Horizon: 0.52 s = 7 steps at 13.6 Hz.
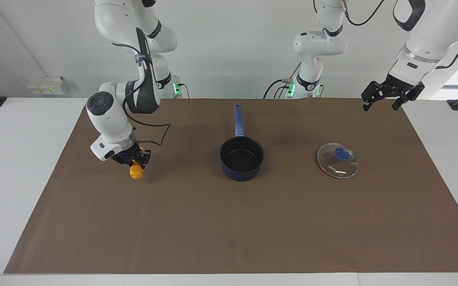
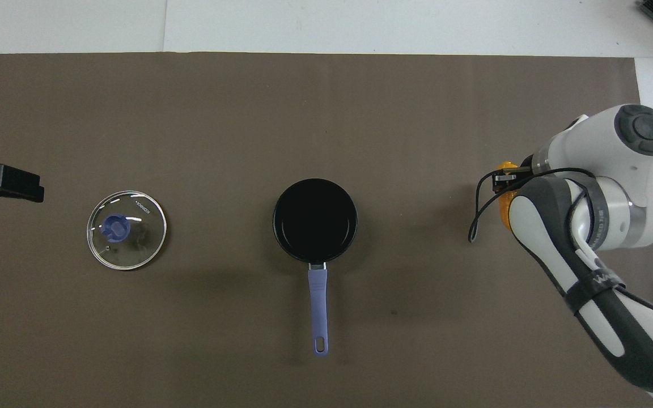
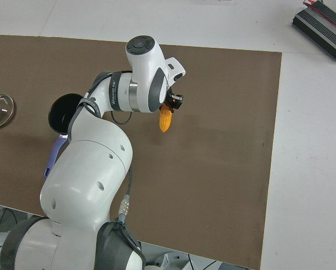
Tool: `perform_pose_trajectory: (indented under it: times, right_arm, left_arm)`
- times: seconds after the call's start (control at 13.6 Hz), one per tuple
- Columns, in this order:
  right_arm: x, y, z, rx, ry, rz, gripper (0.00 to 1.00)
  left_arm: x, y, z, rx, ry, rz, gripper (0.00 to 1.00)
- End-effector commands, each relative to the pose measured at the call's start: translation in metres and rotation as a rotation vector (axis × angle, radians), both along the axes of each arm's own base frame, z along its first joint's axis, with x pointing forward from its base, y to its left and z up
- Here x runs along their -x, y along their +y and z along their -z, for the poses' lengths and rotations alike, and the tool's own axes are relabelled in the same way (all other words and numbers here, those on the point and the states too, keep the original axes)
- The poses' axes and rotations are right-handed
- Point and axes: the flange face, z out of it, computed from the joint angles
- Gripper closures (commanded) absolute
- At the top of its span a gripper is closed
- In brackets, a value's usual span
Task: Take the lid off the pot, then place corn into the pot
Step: 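Lift the corn with the right gripper and carry it over the pot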
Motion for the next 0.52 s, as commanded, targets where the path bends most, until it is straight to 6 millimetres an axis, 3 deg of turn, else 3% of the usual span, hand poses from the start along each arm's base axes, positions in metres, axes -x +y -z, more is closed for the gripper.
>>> perform_pose_trajectory:
  times: [0.0,0.07,0.22,0.44]
  right_arm:
    - [-0.013,0.052,-0.054,0.024,-0.021,0.035,1.00]
    - [-0.017,0.084,-0.060,0.046,-0.012,0.022,1.00]
    - [-0.025,0.120,-0.077,0.048,-0.001,0.073,1.00]
    - [-0.028,0.195,-0.091,0.019,-0.035,0.126,1.00]
  left_arm:
    - [0.006,-0.002,0.000,0.014,-0.017,0.017,0.00]
    - [0.006,-0.003,-0.001,0.014,-0.018,0.017,0.00]
    - [0.006,-0.003,-0.001,0.014,-0.018,0.018,0.00]
    - [0.006,-0.003,0.000,0.016,-0.017,0.018,0.00]
